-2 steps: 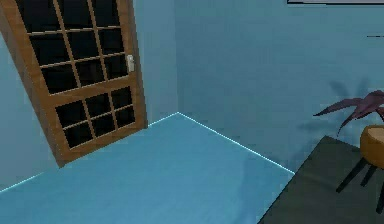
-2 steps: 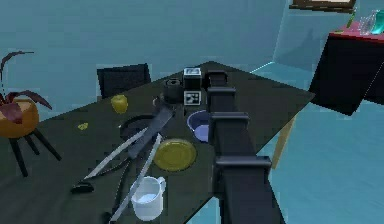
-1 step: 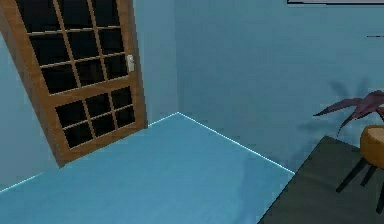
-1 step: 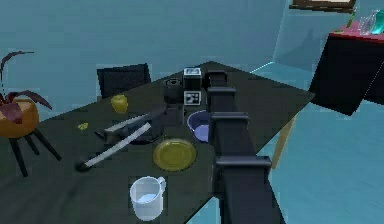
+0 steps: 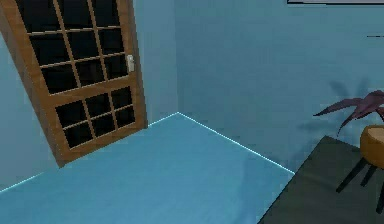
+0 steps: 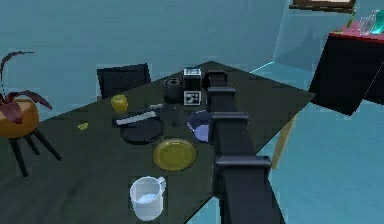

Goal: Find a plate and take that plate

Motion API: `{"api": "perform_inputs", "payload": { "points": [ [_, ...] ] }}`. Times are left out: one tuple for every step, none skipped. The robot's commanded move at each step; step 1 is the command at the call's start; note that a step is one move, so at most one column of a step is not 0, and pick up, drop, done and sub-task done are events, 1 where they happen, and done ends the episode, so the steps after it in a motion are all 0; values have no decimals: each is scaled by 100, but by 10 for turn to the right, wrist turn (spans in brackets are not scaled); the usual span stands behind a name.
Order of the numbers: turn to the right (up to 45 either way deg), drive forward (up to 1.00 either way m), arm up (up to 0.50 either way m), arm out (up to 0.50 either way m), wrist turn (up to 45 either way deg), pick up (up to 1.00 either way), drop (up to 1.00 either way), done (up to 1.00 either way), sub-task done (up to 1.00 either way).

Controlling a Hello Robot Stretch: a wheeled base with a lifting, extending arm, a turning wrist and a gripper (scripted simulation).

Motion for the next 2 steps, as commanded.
{"api": "perform_inputs", "payload": {
  "points": [
    [0, 0, 0, 0, 300, 0, 0, 0, 0],
    [0, 0, -30, 0, 0, 0, 0, 0, 0]
  ]
}}
